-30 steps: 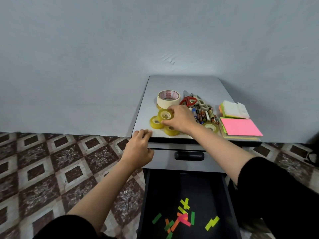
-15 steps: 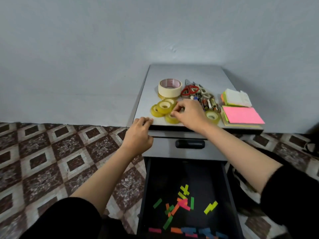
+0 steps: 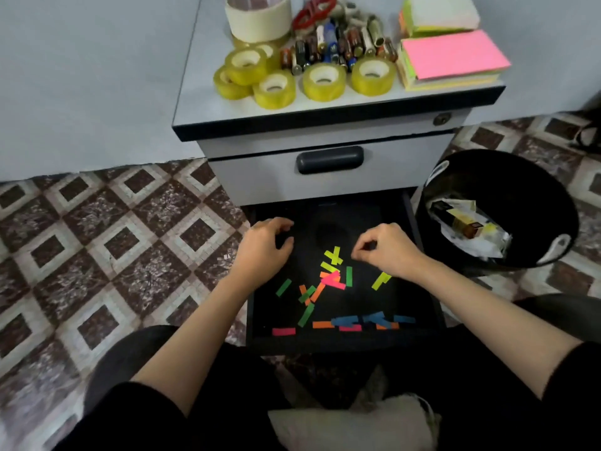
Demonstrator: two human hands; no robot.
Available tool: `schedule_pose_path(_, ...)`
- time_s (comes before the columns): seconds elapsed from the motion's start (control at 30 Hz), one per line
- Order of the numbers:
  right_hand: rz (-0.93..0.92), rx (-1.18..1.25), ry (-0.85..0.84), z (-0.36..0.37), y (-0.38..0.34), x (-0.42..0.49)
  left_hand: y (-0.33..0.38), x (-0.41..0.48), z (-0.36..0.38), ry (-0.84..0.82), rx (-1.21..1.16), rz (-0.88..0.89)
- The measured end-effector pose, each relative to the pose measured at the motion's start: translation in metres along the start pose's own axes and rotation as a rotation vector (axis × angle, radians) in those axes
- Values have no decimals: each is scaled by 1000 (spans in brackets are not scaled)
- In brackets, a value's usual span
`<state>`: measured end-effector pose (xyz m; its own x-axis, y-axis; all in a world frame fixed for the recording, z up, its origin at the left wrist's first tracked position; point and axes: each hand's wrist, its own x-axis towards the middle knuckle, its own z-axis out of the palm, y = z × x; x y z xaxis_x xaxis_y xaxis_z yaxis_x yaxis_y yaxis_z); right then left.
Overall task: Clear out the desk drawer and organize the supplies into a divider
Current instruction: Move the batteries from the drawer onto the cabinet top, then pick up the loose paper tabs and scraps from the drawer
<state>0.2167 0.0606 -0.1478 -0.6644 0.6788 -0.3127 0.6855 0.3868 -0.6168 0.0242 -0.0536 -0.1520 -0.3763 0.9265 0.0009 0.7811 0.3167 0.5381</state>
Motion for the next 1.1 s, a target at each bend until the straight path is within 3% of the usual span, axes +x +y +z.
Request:
schedule_pose_path(0.2, 53, 27, -40, 7, 9, 25, -26, 12, 48, -254, 139, -13)
schedule_pose_path(0.4, 194, 30, 10, 2, 20, 47, -22, 42, 96, -416, 295, 66)
schedule_pose_path(0.57, 219, 17, -61, 0, 31, 59, -19, 70, 132, -535, 393, 180)
schedule_pose_path(0.73, 264, -3, -97, 0, 51, 59, -20, 77, 154, -550, 507, 310)
schedule_pose_path(1.1, 261, 19, -129, 4, 45, 57, -15, 70, 158, -512, 445, 173)
